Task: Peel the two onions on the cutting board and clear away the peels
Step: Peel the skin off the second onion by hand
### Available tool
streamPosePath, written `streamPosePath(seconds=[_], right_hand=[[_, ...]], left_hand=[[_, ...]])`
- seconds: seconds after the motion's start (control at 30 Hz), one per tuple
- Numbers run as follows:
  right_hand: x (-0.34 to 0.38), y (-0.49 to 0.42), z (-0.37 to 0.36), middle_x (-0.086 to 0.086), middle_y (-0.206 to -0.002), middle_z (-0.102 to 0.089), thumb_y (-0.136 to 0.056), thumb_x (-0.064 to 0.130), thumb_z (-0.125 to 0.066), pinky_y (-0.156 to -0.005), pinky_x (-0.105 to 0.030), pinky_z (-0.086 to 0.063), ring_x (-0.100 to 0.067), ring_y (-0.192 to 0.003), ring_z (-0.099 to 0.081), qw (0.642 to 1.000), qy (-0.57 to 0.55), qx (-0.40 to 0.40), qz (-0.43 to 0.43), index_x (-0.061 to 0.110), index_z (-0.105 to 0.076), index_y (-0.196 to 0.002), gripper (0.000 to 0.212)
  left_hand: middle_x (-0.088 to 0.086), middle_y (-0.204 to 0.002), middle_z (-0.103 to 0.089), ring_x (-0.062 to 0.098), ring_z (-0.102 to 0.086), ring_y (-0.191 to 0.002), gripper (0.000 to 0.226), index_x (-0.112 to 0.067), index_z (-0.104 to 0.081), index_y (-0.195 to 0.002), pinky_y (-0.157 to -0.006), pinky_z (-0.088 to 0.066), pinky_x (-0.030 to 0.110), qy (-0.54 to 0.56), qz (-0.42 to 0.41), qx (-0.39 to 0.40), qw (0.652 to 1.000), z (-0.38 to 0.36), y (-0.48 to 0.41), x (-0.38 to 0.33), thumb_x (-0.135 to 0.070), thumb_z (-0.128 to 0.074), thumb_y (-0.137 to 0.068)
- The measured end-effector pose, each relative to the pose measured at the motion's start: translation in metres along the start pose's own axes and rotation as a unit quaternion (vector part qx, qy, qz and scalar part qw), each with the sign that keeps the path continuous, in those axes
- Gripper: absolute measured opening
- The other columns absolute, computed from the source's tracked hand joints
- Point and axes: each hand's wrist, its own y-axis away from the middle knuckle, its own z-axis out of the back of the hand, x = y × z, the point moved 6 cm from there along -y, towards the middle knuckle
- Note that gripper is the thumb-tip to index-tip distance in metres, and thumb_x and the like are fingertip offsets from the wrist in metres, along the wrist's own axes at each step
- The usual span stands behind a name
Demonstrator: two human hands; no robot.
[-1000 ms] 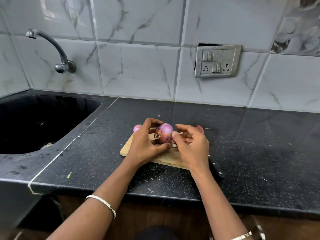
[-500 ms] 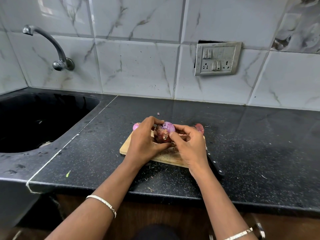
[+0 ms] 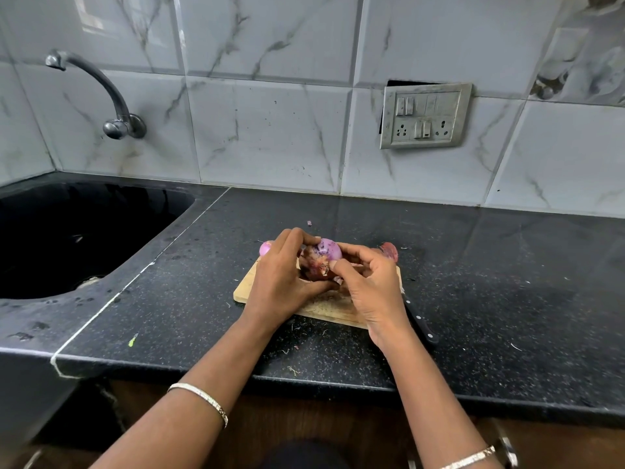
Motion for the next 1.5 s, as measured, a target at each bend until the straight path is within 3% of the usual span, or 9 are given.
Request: streamPosePath(seconds=[0.2,0.43,0.57,0.67,0.83,1.0,1.1,1.4,1.5], right_hand=[[-0.001,-0.001,0.0,0.001,-0.093,-0.079,-0.089,0.023,-0.077,-0.085,-0.036,-0.06,-0.014,-0.091,-0.075,1.0,-0.024,0.011,-0.009,0.018,-0.078,-0.105,0.017],[-0.005,-0.002,0.006,0.002,-0.097,-0.079,-0.087,0.007,-0.07,-0.089,-0.043,-0.06,-0.014,-0.094,-0.074,1.0,0.011,-0.022,-0.005,0.016,-0.079,-0.106,0.023],[-0.009,-0.001,0.009,-0.005,-0.09,-0.079,-0.082,0.012,-0.075,-0.084,-0.047,-0.062,-0.025,-0.085,-0.076,0.998,-0.017,-0.048,-0.023,0.017,-0.078,-0.099,0.018],[-0.002,0.001,0.011,-0.002,-0.083,-0.077,-0.077,0.029,-0.085,-0.076,-0.038,-0.062,-0.02,-0.08,-0.075,0.998,0.021,-0.058,0.023,0.017,-0.076,-0.086,0.017],[0.003,0.003,0.01,0.003,-0.077,-0.075,-0.078,0.029,-0.087,-0.064,-0.016,-0.052,-0.004,-0.07,-0.07,0.992,0.094,-0.064,0.047,0.016,-0.075,-0.077,0.018],[-0.006,-0.001,0.007,0.008,-0.074,-0.073,-0.082,0.026,-0.081,-0.075,-0.043,-0.061,-0.013,-0.073,-0.071,0.995,0.084,-0.045,0.001,0.019,-0.078,-0.074,0.011],[-0.002,-0.002,0.006,0.019,-0.069,-0.068,-0.086,0.02,-0.077,-0.07,-0.028,-0.053,-0.002,-0.069,-0.065,0.992,0.116,-0.046,0.032,0.017,-0.076,-0.073,0.013],[0.002,-0.001,0.006,0.001,-0.085,-0.066,-0.096,0.023,-0.061,-0.062,-0.013,-0.039,0.004,-0.071,-0.058,0.976,0.191,-0.057,0.087,0.011,-0.059,-0.09,0.014],[0.002,-0.001,0.009,0.004,-0.084,-0.065,-0.096,0.02,-0.06,-0.062,-0.007,-0.04,0.012,-0.072,-0.057,0.976,0.19,-0.066,0.079,0.008,-0.061,-0.093,0.012]], left_hand=[[-0.009,-0.107,-0.062,0.007,-0.058,-0.09,0.062,-0.018,-0.057,-0.105,-0.075,-0.051,0.031,-0.009,-0.01,-0.002,1.0,0.002,0.0,-0.004,-0.04,-0.095,-0.062],[-0.008,-0.111,-0.063,0.006,-0.059,-0.092,0.063,-0.019,-0.055,-0.107,-0.077,-0.053,0.03,-0.005,-0.001,-0.006,1.0,0.001,0.0,-0.004,-0.05,-0.09,-0.065],[-0.008,-0.114,-0.062,0.008,-0.059,-0.095,0.066,-0.019,-0.055,-0.11,-0.078,-0.055,0.036,-0.015,0.007,-0.011,1.0,0.0,0.0,0.0,-0.036,-0.097,-0.063],[-0.006,-0.114,-0.061,0.01,-0.06,-0.093,0.066,-0.018,-0.054,-0.111,-0.076,-0.055,0.036,-0.027,0.006,-0.017,0.999,0.0,0.0,0.001,-0.034,-0.096,-0.063],[-0.004,-0.112,-0.062,0.015,-0.061,-0.093,0.062,-0.016,-0.054,-0.109,-0.073,-0.054,0.035,-0.05,0.008,-0.028,0.998,0.0,0.001,0.0,-0.029,-0.093,-0.064],[-0.003,-0.11,-0.061,0.015,-0.06,-0.091,0.062,-0.015,-0.055,-0.109,-0.072,-0.052,0.033,-0.053,0.006,-0.021,0.998,0.001,0.001,0.0,-0.034,-0.092,-0.063],[-0.003,-0.111,-0.061,0.014,-0.06,-0.091,0.064,-0.015,-0.054,-0.11,-0.072,-0.052,0.031,-0.049,0.01,-0.017,0.999,0.001,0.0,0.0,-0.04,-0.089,-0.063],[-0.012,-0.119,-0.066,-0.002,-0.058,-0.1,0.063,-0.017,-0.058,-0.119,-0.084,-0.041,0.003,0.013,0.034,0.016,0.999,-0.004,0.0,0.002,-0.044,-0.086,-0.069],[-0.012,-0.118,-0.066,0.0,-0.061,-0.104,0.064,-0.019,-0.057,-0.124,-0.086,-0.051,0.015,0.027,0.034,0.026,0.999,-0.005,0.001,0.004,-0.037,-0.09,-0.072]])
